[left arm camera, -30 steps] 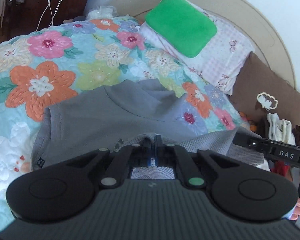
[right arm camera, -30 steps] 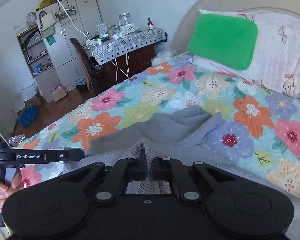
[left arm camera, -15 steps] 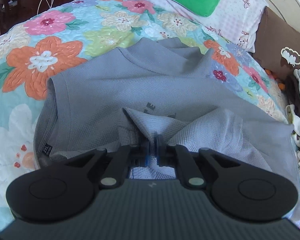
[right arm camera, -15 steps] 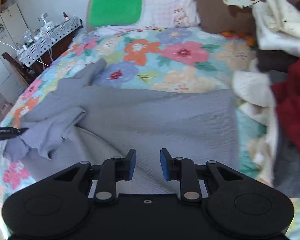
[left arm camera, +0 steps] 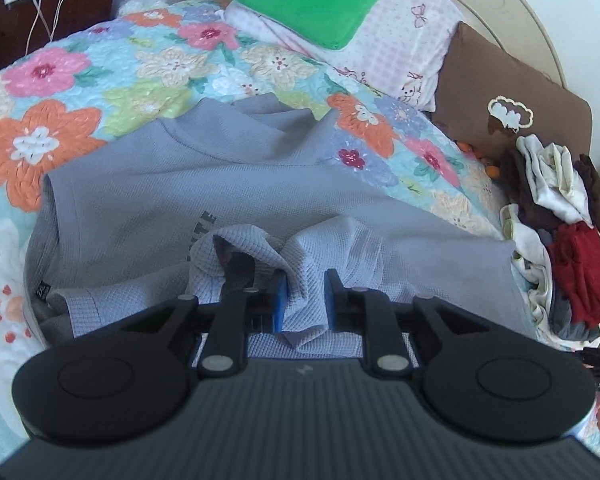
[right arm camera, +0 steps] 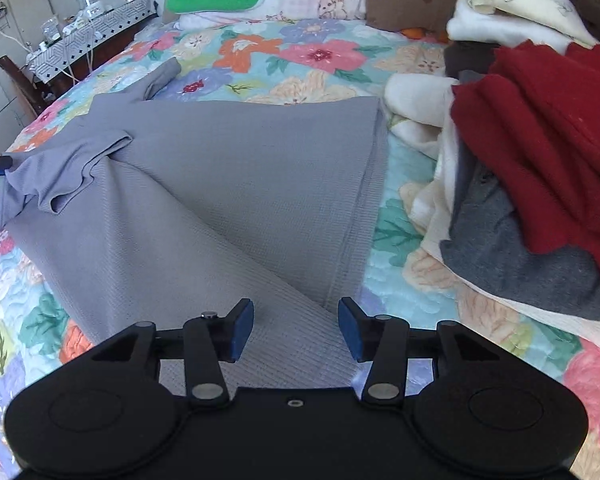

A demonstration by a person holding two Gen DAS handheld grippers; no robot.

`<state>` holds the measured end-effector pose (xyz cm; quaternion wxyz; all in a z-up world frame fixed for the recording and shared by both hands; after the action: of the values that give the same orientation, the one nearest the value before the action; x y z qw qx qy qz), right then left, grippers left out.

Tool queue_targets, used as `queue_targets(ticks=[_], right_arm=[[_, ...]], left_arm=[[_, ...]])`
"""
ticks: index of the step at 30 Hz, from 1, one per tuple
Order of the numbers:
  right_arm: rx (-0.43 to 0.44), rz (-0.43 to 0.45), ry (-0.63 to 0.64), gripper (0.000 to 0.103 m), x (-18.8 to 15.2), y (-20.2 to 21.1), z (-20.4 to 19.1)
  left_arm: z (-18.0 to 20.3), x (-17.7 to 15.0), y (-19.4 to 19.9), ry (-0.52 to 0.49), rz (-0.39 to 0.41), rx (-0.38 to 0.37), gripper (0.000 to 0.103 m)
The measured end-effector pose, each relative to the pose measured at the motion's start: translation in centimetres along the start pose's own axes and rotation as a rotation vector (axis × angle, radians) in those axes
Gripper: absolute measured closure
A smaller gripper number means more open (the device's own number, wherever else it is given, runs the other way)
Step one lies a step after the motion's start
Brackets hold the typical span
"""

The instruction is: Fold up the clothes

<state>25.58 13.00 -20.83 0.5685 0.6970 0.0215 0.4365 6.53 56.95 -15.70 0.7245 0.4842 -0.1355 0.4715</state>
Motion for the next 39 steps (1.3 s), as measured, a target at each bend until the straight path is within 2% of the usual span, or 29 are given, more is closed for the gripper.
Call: queue_targets(ticks=[1,4,5,6,8,10,13,16,19,21,25,30,31,33,36,39], right_arm=[[0.009,0.005,0.024,0.045,0.1,-0.2,-0.6],[0.001,0.001,0.101,0.045,-0.7,-1.5,-1.9],[0.000,0.003,0.116,0.054,-1.1,-1.9,-2.2],[0.002,0.024,0.137,0.075,-1.3,-1.9,-2.6],[-0.013,0.087,0.174,0.098,-1.4,-1.1,-3.4],[-0.070,0.152,0.190,0.098,-0.9,0.2,-3.9],[-0.029,0.224,0.217,0.098,-1.1,2.6,-5.3],[0.114,0.183,0.316,0.098,-3.2,4.0,-7.8],[0.217,0.119,0.398,0.098,-6.1,4.7,-9.6],[0.247,0.095,0.357,0.098,-7.0,5.2,-9.7],[0.219,0.119,0.261,0.097,-7.1,6.5,-8.5],[0.187,0.150,0.130,0.089,-5.8,8.0,-6.2],[0.168,0.155,0.107,0.086,-5.5,8.1,-5.8],[0.146,0.163,0.063,0.067,-5.2,8.3,-4.9],[0.116,0.163,0.005,0.061,-4.7,8.0,-3.6],[0.100,0.137,-0.042,0.056,-4.1,6.8,-2.3]], left_arm=[[0.4,0.0,-0.1,-0.021,-0.008,-0.004,0.071],[1.0,-0.4,-0.3,-0.042,-0.044,0.004,0.068],[1.1,-0.7,-0.4,-0.035,-0.057,0.005,0.068],[1.2,-0.9,-0.5,-0.016,-0.064,-0.007,0.067],[0.8,-1.3,-0.6,0.026,-0.064,-0.014,0.062],[0.1,-1.6,-0.9,0.071,-0.055,-0.013,0.062],[-0.8,-1.9,-1.3,0.136,-0.044,-0.014,0.062],[-1.1,-2.1,-2.0,0.170,-0.054,-0.034,0.062],[-1.2,-2.3,-2.5,0.171,-0.056,-0.027,0.062],[-1.2,-2.3,-2.8,0.174,-0.056,-0.020,0.062],[-1.2,-2.2,-3.1,0.179,-0.054,-0.009,0.062],[0.1,-2.1,-3.2,0.123,-0.077,-0.047,0.064],[0.4,-2.1,-3.2,0.087,-0.075,-0.040,0.064],[1.2,-2.0,-3.0,-0.007,-0.077,-0.009,0.064],[2.4,-1.6,-2.2,-0.159,-0.066,0.039,0.064],[3.5,-1.1,-1.4,-0.250,-0.053,0.038,0.062]])
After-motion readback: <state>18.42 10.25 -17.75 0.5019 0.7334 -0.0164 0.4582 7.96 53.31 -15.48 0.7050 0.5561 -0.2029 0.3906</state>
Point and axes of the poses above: each gripper's, at about its wrist camera, not at the fingertips, and y roughly against the way its jaws point, z to its right, x to its top, the point moved 7 cm from there along -y, roughly the way its jaws point, and after that the axes turned 11 degrees about -x, right-handed, at the moved point
